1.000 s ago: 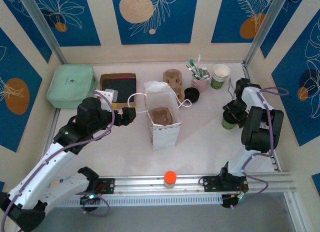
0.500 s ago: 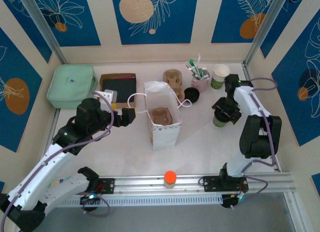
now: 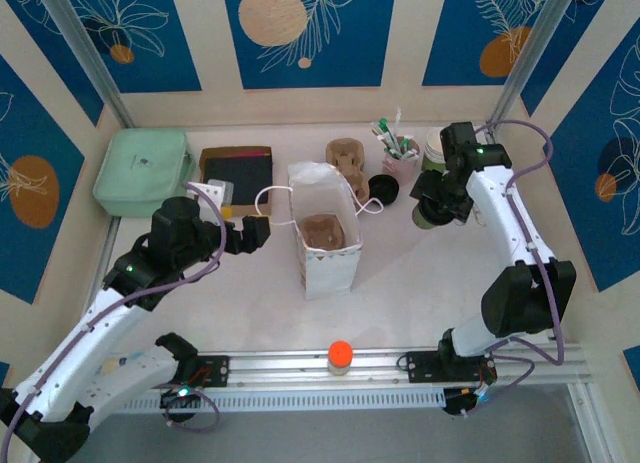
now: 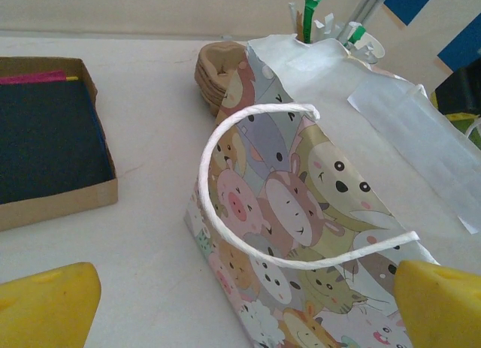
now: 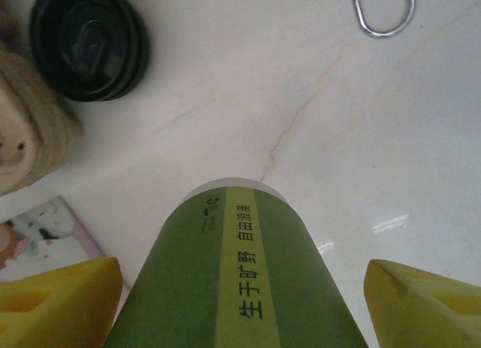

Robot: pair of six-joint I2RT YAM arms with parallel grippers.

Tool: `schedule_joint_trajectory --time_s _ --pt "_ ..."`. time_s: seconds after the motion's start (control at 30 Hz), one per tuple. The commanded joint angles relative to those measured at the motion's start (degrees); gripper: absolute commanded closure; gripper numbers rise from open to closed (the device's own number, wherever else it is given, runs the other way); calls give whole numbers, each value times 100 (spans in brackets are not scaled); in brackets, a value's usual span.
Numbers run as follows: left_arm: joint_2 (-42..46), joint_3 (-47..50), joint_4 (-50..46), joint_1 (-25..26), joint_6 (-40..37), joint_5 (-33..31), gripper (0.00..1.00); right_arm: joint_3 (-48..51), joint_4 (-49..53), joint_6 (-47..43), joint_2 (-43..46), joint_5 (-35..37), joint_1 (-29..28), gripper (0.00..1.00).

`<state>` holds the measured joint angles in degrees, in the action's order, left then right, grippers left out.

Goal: Pack the takeout coffee

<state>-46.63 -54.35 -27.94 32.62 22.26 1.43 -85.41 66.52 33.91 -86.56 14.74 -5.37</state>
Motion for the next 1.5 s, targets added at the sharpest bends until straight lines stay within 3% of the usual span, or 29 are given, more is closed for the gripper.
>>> schedule_joint_trajectory --time_s 0.0,0.27,1.03,1.47 --pt "76 -58 -35 -54 94 39 0 -357 421 -215 133 -112 -165 32" --pt "31 -84 -97 -54 85 94 0 -1119 880 -394 147 -64 -502 34" --pt "40 -58 -40 -54 190 180 0 -3179 1466 -597 333 -1244 -1278 41" --pt "6 -58 30 -46 279 330 0 -4071 1621 -414 -202 -1109 -2384 41"
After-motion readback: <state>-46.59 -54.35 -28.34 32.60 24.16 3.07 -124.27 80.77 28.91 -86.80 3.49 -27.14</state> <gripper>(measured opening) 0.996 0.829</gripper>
